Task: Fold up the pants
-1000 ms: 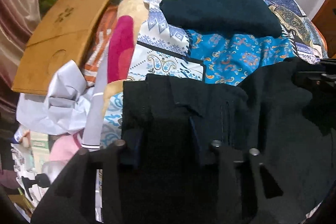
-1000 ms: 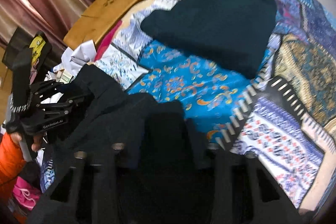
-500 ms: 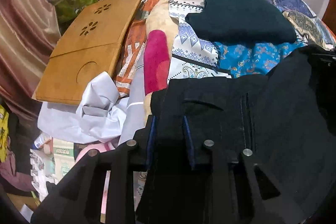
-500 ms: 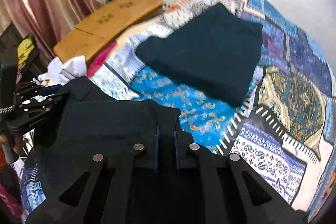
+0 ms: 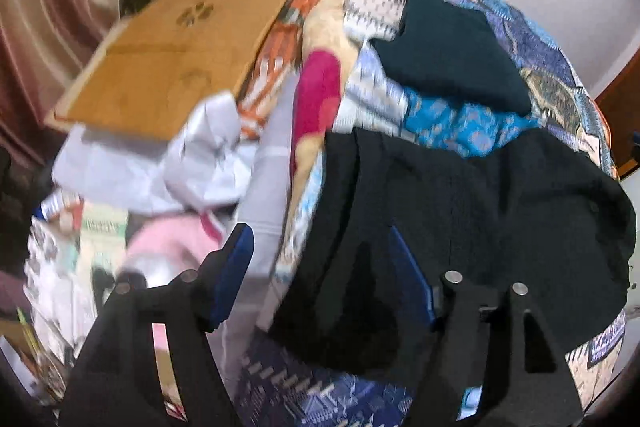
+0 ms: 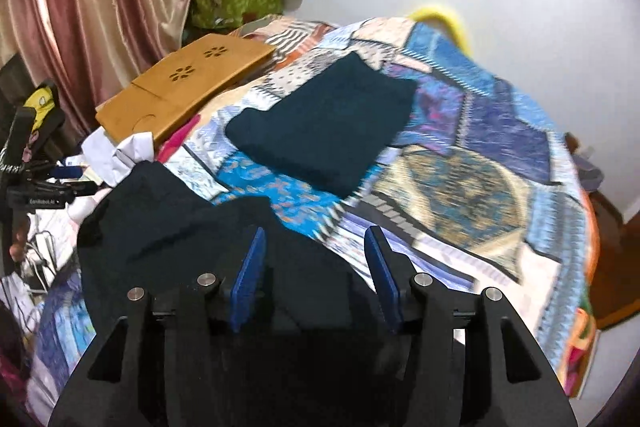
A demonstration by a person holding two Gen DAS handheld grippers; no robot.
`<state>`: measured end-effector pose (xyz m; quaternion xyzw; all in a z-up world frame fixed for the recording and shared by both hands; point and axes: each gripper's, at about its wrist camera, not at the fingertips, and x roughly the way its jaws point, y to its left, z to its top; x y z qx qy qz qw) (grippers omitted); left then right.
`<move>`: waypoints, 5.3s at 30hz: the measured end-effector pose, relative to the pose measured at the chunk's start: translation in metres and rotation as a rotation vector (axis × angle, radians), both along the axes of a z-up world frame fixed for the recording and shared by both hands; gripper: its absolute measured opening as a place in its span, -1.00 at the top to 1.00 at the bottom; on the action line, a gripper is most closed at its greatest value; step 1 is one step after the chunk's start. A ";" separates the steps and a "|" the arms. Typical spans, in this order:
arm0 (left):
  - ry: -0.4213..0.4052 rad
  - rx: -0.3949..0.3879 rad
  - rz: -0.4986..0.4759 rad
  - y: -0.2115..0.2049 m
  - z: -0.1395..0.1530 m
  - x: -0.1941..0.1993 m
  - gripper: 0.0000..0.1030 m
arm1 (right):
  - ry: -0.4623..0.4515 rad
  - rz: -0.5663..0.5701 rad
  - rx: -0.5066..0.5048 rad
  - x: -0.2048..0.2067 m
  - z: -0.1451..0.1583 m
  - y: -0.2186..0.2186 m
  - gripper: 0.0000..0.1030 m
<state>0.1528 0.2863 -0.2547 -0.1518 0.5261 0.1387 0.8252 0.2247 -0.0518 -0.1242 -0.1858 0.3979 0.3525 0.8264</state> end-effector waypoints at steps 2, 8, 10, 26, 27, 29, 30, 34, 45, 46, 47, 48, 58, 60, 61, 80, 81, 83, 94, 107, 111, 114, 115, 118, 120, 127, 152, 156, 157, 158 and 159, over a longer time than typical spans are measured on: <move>0.045 -0.011 0.003 -0.006 -0.014 -0.007 -0.36 | -0.018 -0.014 -0.010 -0.007 0.003 -0.018 0.03; 0.124 -0.032 0.003 -0.030 -0.051 -0.023 -0.33 | -0.038 -0.087 -0.028 -0.025 0.001 -0.074 -0.11; 0.114 0.065 -0.008 -0.042 -0.051 -0.029 -0.28 | -0.030 -0.124 -0.035 -0.027 -0.001 -0.093 -0.11; -0.015 0.137 -0.222 -0.126 0.035 -0.017 -0.33 | 0.066 -0.184 0.032 -0.062 -0.021 -0.145 -0.11; -0.025 0.122 -0.258 -0.139 0.038 -0.015 -0.34 | 0.080 -0.168 0.041 -0.066 -0.024 -0.141 -0.11; -0.030 0.105 -0.312 -0.160 0.039 -0.013 -0.34 | 0.102 -0.131 0.050 -0.073 -0.032 -0.129 -0.11; -0.029 0.097 -0.342 -0.171 0.038 -0.012 -0.34 | 0.110 -0.115 0.054 -0.075 -0.035 -0.125 -0.11; 0.001 0.079 -0.413 -0.193 0.025 -0.009 -0.34 | 0.155 -0.047 0.064 -0.086 -0.048 -0.105 -0.11; 0.049 0.053 -0.451 -0.212 0.002 -0.011 -0.37 | 0.168 -0.018 0.071 -0.086 -0.065 -0.087 0.11; 0.050 0.052 -0.453 -0.212 0.002 -0.009 -0.37 | 0.164 -0.017 0.077 -0.086 -0.065 -0.086 0.23; 0.048 0.051 -0.455 -0.214 0.002 -0.005 -0.37 | 0.162 -0.018 0.083 -0.086 -0.065 -0.085 0.29; 0.045 0.047 -0.459 -0.215 0.002 -0.005 -0.37 | 0.163 -0.017 0.089 -0.085 -0.065 -0.084 0.41; 0.010 0.081 -0.491 -0.231 0.004 0.002 -0.37 | 0.186 -0.005 0.138 -0.085 -0.061 -0.080 0.83; -0.002 0.059 -0.462 -0.226 0.003 0.006 -0.32 | 0.191 -0.009 0.152 -0.085 -0.059 -0.081 0.85; -0.006 0.052 -0.455 -0.226 0.004 0.007 -0.27 | 0.195 -0.008 0.159 -0.086 -0.058 -0.082 0.85; -0.044 0.077 -0.432 -0.226 0.022 -0.019 0.82 | 0.294 -0.043 0.221 -0.094 -0.061 -0.107 0.97; -0.035 0.070 -0.431 -0.227 0.021 -0.019 0.81 | 0.297 -0.052 0.228 -0.092 -0.060 -0.111 0.97; 0.003 0.020 -0.441 -0.225 0.021 -0.020 0.81 | 0.285 -0.080 0.237 -0.091 -0.055 -0.122 0.96; -0.064 0.130 -0.346 -0.209 0.060 0.023 -0.22 | 0.112 -0.411 0.213 -0.056 -0.030 -0.231 0.41; 0.033 0.144 -0.371 -0.242 0.014 0.099 -0.27 | 0.136 -0.539 0.125 0.008 -0.062 -0.291 0.40; 0.022 0.172 -0.352 -0.245 0.009 0.104 -0.47 | 0.167 -0.533 0.108 0.030 -0.079 -0.291 0.40; 0.022 0.172 -0.340 -0.242 0.007 0.107 -0.55 | 0.193 -0.524 0.096 0.046 -0.093 -0.287 0.40; 0.021 0.172 -0.334 -0.241 0.007 0.108 -0.57 | 0.200 -0.522 0.092 0.050 -0.097 -0.286 0.40; 0.015 0.179 -0.322 -0.240 0.005 0.109 -0.65 | 0.227 -0.514 0.075 0.058 -0.112 -0.283 0.40; 0.011 0.180 -0.314 -0.240 0.004 0.109 -0.70 | 0.240 -0.503 0.086 0.061 -0.121 -0.282 0.40; 0.011 0.171 -0.288 -0.238 0.001 0.112 -0.74 | 0.289 -0.462 0.167 0.053 -0.124 -0.291 0.71; -0.026 0.180 -0.347 -0.231 0.039 0.062 -0.74 | 0.140 -0.631 0.100 -0.024 -0.060 -0.332 0.60; -0.010 0.192 -0.357 -0.226 0.038 0.037 -0.74 | 0.129 -0.618 0.069 -0.048 -0.059 -0.327 0.54; -0.002 0.197 -0.355 -0.223 0.037 0.029 -0.74 | 0.132 -0.615 0.069 -0.053 -0.059 -0.325 0.54; 0.003 0.198 -0.352 -0.220 0.036 0.022 -0.74 | 0.135 -0.614 0.073 -0.057 -0.059 -0.324 0.54; 0.007 0.196 -0.348 -0.218 0.035 0.018 -0.74 | 0.138 -0.617 0.076 -0.061 -0.060 -0.322 0.54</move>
